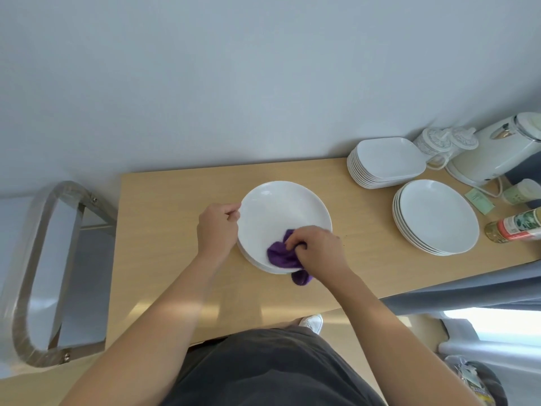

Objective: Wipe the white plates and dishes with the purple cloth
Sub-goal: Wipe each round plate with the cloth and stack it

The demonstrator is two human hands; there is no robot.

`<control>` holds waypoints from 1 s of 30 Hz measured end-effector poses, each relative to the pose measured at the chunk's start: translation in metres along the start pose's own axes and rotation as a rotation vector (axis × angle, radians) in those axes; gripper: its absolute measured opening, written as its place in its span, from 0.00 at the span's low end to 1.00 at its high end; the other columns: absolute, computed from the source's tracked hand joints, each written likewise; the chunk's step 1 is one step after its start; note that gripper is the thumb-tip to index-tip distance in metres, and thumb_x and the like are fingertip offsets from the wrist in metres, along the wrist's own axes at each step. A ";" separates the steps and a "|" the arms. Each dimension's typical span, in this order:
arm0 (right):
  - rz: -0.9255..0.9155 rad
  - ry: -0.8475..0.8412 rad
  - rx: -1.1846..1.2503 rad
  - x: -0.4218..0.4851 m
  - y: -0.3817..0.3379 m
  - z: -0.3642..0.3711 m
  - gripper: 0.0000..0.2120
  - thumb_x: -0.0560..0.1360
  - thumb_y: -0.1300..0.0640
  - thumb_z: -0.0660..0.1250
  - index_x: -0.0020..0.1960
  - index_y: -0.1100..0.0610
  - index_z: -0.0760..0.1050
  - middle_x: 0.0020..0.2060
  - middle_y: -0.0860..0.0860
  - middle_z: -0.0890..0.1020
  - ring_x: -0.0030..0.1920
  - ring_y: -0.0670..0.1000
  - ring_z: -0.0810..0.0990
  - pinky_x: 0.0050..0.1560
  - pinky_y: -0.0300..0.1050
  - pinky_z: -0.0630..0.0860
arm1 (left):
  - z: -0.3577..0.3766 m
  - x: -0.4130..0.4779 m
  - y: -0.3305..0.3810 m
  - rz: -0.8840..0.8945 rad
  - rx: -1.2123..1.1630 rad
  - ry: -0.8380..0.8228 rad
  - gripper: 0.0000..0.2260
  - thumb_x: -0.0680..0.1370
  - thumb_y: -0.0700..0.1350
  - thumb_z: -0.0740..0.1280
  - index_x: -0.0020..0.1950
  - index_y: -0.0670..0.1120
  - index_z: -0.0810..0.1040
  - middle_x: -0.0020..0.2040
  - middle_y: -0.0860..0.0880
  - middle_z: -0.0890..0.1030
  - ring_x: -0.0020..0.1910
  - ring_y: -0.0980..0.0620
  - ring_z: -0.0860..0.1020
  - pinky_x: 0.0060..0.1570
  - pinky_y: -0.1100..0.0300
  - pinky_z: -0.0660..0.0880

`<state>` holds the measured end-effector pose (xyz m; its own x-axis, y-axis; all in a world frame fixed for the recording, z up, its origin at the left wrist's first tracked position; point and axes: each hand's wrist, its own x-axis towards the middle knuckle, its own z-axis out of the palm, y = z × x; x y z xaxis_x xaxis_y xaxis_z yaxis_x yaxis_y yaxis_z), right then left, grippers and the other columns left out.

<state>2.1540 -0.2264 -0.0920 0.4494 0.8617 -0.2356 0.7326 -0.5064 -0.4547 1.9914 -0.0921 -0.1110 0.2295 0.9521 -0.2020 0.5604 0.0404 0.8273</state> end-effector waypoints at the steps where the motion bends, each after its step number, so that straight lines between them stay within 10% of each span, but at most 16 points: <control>1: 0.040 0.094 -0.027 0.003 0.003 -0.001 0.19 0.70 0.66 0.60 0.47 0.47 0.83 0.51 0.42 0.84 0.55 0.48 0.78 0.52 0.45 0.75 | 0.000 0.000 0.001 0.006 -0.002 0.001 0.13 0.80 0.39 0.64 0.61 0.47 0.83 0.59 0.51 0.83 0.59 0.52 0.80 0.52 0.62 0.72; 8: -0.055 0.080 -0.188 0.044 -0.028 0.032 0.28 0.80 0.53 0.58 0.79 0.56 0.60 0.79 0.51 0.61 0.80 0.54 0.51 0.79 0.50 0.49 | 0.000 -0.002 0.001 0.020 0.016 0.011 0.13 0.80 0.39 0.65 0.62 0.47 0.83 0.59 0.50 0.83 0.59 0.51 0.80 0.53 0.62 0.71; 15: -0.441 0.034 -0.061 0.012 -0.028 0.045 0.18 0.75 0.62 0.66 0.65 0.57 0.79 0.67 0.50 0.77 0.72 0.54 0.69 0.71 0.51 0.68 | 0.000 -0.002 0.002 0.048 0.051 0.025 0.12 0.80 0.40 0.65 0.61 0.47 0.83 0.58 0.49 0.84 0.58 0.50 0.79 0.54 0.63 0.70; 22: -0.334 0.307 -0.096 -0.014 0.020 0.013 0.14 0.62 0.65 0.68 0.43 0.53 0.86 0.47 0.45 0.86 0.51 0.54 0.84 0.43 0.51 0.80 | 0.000 -0.004 0.002 0.054 0.029 0.018 0.12 0.80 0.39 0.65 0.62 0.46 0.82 0.58 0.49 0.83 0.57 0.50 0.80 0.52 0.61 0.71; 30: -0.042 0.632 0.166 0.010 0.038 0.006 0.17 0.72 0.70 0.67 0.59 0.60 0.83 0.60 0.52 0.82 0.63 0.58 0.75 0.63 0.49 0.72 | 0.002 -0.006 0.003 0.066 0.138 0.035 0.12 0.81 0.41 0.64 0.61 0.50 0.81 0.56 0.51 0.81 0.54 0.48 0.79 0.49 0.55 0.74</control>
<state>2.1833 -0.2372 -0.1171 0.6729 0.6704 0.3127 0.6903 -0.4171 -0.5912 1.9932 -0.0986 -0.1077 0.2430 0.9614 -0.1295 0.6497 -0.0622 0.7577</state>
